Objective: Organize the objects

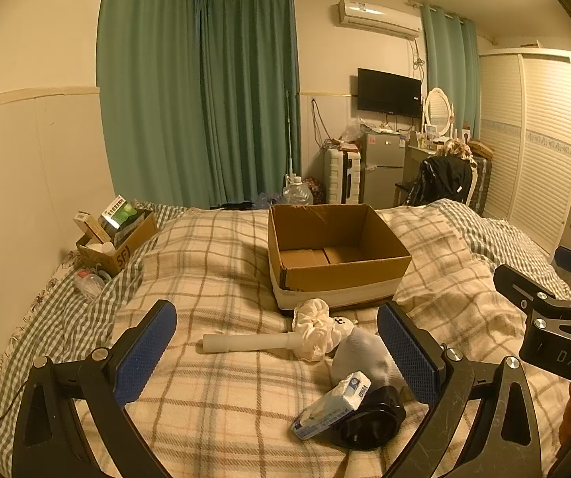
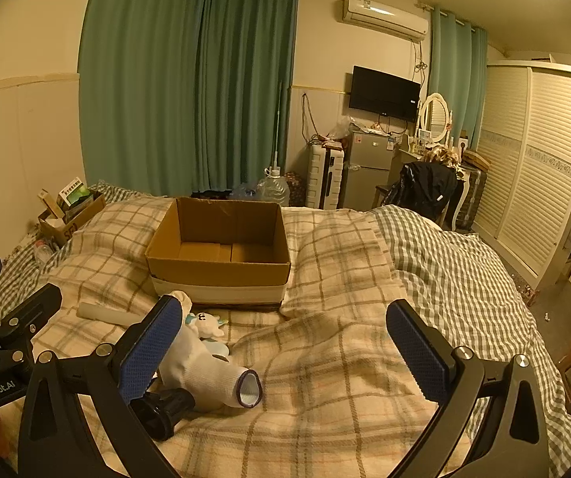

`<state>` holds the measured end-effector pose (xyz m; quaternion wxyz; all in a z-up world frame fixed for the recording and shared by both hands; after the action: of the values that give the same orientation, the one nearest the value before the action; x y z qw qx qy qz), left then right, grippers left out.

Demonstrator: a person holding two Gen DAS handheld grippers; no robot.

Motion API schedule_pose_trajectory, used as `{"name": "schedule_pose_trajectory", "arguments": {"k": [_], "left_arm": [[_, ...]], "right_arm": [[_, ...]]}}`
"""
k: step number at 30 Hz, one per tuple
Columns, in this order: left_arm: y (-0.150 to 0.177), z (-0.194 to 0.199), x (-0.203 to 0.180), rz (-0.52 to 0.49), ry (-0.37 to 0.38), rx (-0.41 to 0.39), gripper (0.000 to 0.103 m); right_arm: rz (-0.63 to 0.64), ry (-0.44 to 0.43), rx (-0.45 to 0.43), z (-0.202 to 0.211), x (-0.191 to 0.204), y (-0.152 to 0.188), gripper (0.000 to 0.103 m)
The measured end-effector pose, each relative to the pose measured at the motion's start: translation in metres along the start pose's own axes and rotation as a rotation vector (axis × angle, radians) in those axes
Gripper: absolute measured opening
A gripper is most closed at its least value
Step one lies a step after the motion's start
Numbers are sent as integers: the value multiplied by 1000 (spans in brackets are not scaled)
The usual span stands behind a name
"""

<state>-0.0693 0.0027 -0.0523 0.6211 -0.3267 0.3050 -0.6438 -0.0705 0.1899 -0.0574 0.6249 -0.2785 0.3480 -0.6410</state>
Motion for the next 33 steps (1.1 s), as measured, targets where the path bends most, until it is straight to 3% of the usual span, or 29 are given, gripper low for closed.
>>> {"name": "schedule_pose_trajectory", "arguments": {"k": [8,14,19,22,23,27,33], "left_arm": [[20,-21,-6,-5,33,87,99],[56,-57,-20,-16,92,243,95],[77,-85,-29,-5,139,352,80],[82,-89,-38,-1,230,381,49],[82,-87,-42,-10,255,379,30],[81,-78,-55,-77,241,358,23],[54,-55,-32,-34,225,283,22]], "right_arm": [[0,31,35,-13,-11,11,103],[6,24,89,-33,-14,26,103],[18,0,122,-46,-8,36,103],[21,-10,141,-52,-4,40,103],[22,-13,149,-54,-3,41,103],[28,-18,163,-58,-1,43,103],[52,-26,188,-65,6,45,103]]}}
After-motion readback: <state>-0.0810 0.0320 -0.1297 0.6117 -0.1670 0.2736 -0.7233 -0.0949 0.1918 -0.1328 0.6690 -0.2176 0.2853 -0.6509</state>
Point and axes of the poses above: each gripper's, at about its wrist camera, not at the fingertips, and z roughly against the way its jaws point, x to its left, y to its underside, the point moved 8 cm from there along -z, roughly the way its jaws point, and after that the axes turned 9 degrees about x, right-handed, at the moved point
